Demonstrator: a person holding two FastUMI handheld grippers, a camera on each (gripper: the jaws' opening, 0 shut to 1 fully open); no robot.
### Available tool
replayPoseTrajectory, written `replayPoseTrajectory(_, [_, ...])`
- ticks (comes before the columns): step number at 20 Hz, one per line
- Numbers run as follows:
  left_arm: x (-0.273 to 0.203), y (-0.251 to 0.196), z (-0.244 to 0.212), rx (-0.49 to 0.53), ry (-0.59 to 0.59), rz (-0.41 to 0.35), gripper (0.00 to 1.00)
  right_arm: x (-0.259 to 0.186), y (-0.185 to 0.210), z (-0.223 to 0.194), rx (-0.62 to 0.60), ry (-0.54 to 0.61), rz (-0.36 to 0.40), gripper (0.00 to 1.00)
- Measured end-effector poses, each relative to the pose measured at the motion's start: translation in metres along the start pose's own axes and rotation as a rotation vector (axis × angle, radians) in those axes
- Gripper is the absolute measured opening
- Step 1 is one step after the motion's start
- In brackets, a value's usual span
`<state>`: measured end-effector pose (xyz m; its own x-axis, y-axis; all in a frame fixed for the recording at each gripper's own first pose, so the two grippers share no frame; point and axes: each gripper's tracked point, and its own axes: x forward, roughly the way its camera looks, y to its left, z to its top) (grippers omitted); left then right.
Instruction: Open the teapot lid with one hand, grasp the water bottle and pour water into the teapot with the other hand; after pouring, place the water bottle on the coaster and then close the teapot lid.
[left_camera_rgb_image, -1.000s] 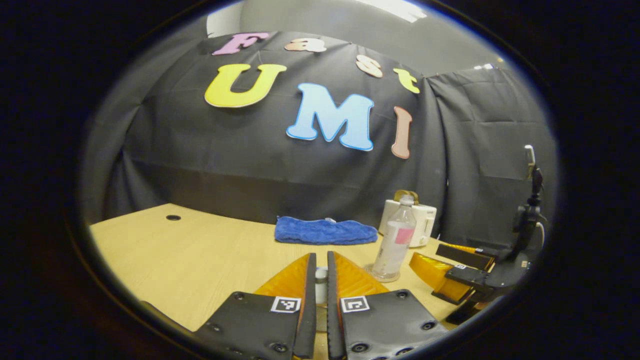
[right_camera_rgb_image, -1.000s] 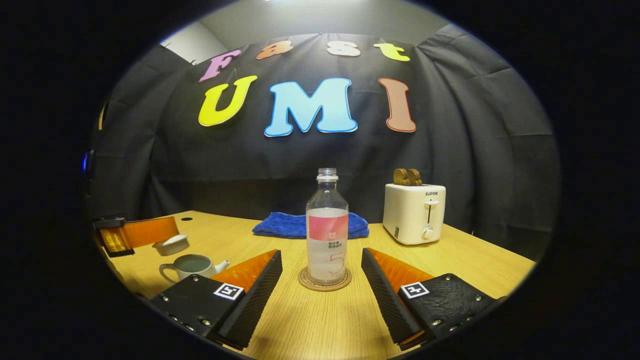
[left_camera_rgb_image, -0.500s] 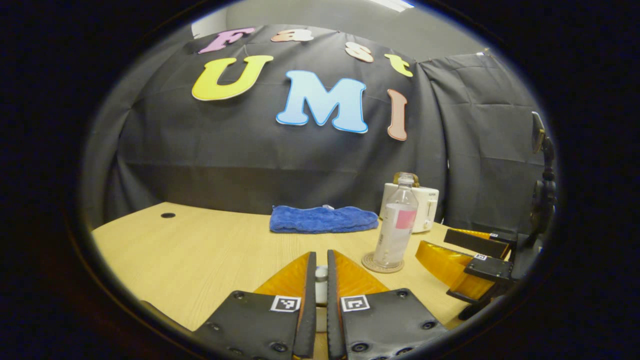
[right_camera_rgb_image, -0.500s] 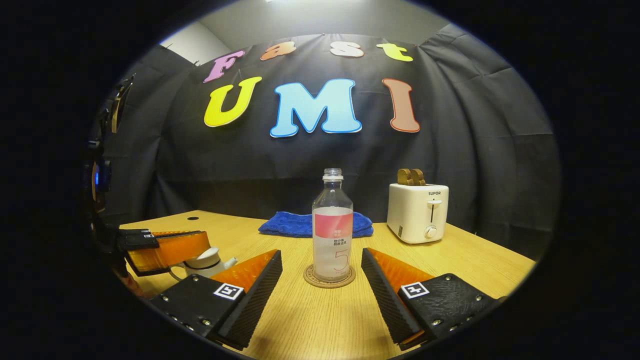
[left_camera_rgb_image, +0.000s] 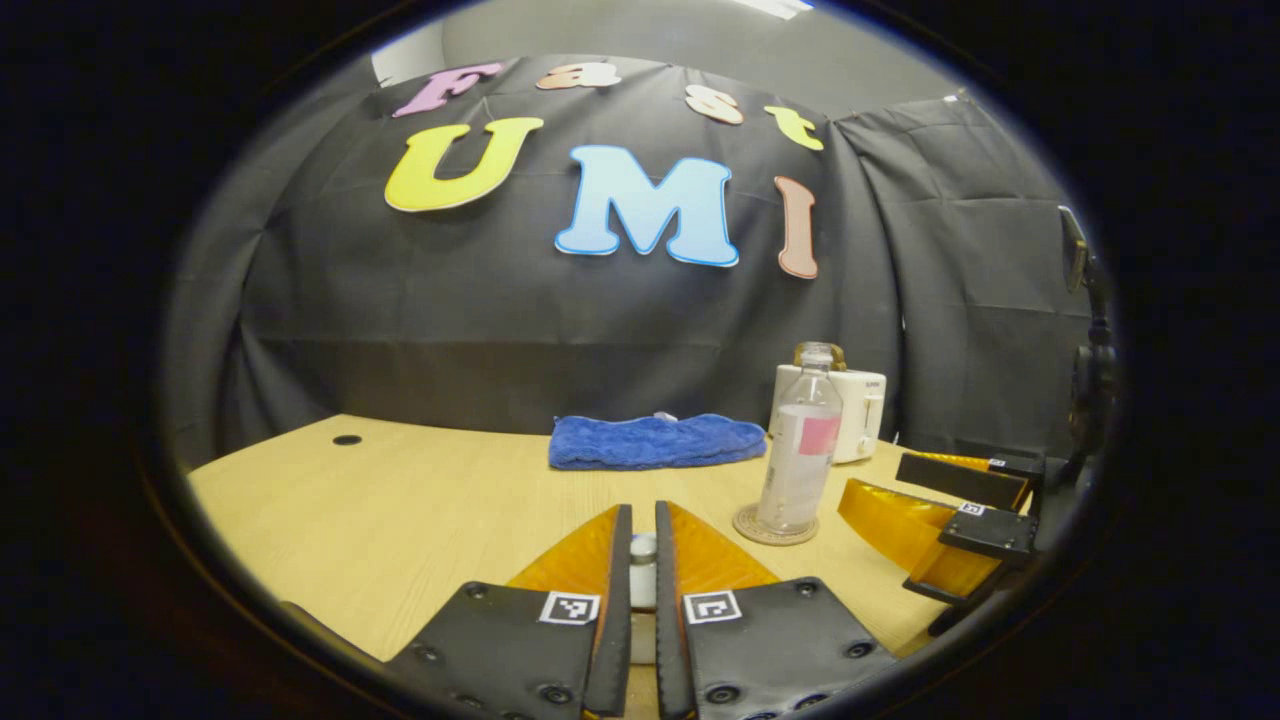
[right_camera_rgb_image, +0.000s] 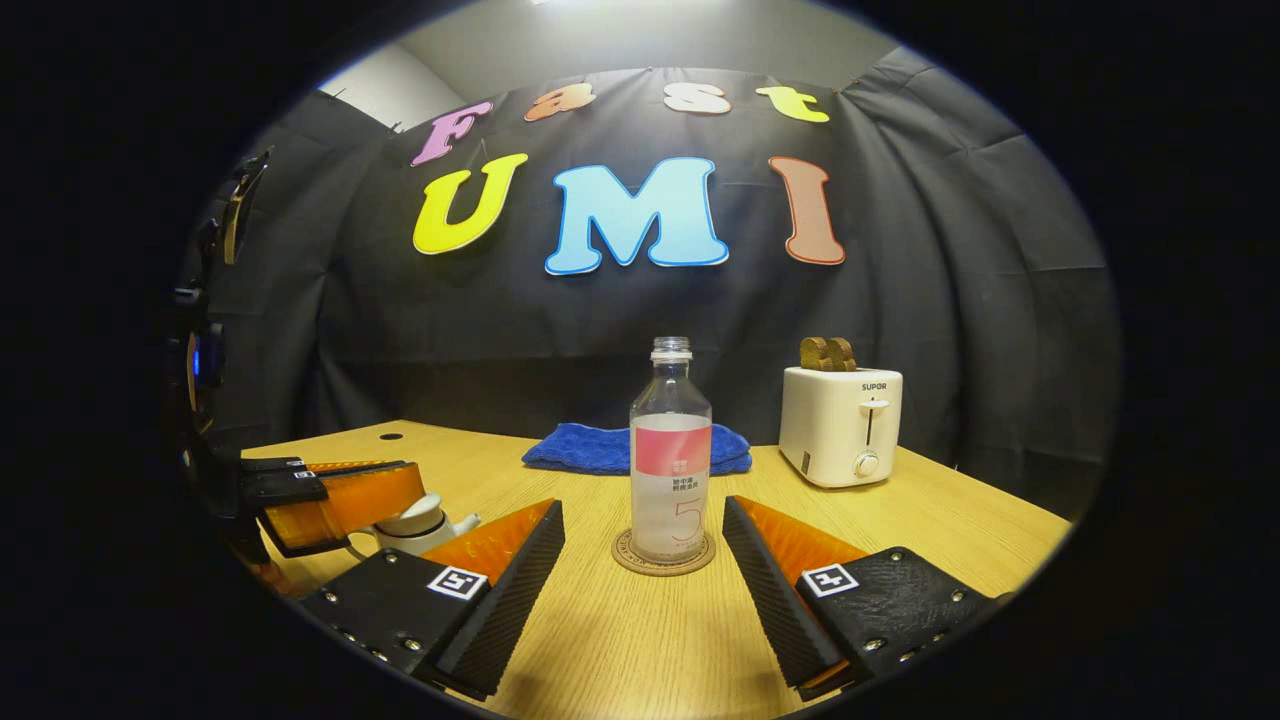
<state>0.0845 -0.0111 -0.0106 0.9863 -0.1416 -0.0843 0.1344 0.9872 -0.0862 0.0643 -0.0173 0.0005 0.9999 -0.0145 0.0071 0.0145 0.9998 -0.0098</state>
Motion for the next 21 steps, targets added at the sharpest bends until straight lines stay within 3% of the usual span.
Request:
replayPoseTrajectory(2, [-0.002,-0.003,0.003,0.007,-0.008,-0.003,0.2,0.0,0.0,0.0,0.0,0.0,0.001,0.98])
replayPoseTrajectory(4, [-0.004,0.0,0.005,0.005,-0.018,-0.002,0.17,0.0,0.0,0.0,0.0,-0.001,0.003,0.99])
replayPoseTrajectory(5, [-0.004,-0.002,0.004,0.005,-0.017,-0.004,0.27,0.0,0.0,0.0,0.0,0.0,0.003,0.99])
replayPoseTrajectory(12, [-0.017,-0.009,0.006,0.046,-0.041,0.009,0.47,-0.006,0.001,0.0,-0.001,0.0,0.003,0.98])
replayPoseTrajectory(15, [-0.029,-0.014,0.01,0.089,-0.07,0.018,0.51,-0.015,-0.001,-0.002,-0.001,0.001,-0.005,0.99])
replayPoseTrajectory(16, [-0.033,-0.018,0.011,0.081,-0.073,0.012,0.48,-0.019,0.0,-0.001,-0.001,0.0,-0.008,0.99])
replayPoseTrajectory(21, [-0.049,-0.017,0.009,0.084,-0.077,0.041,0.48,-0.042,0.005,-0.002,0.0,-0.001,-0.009,0.98])
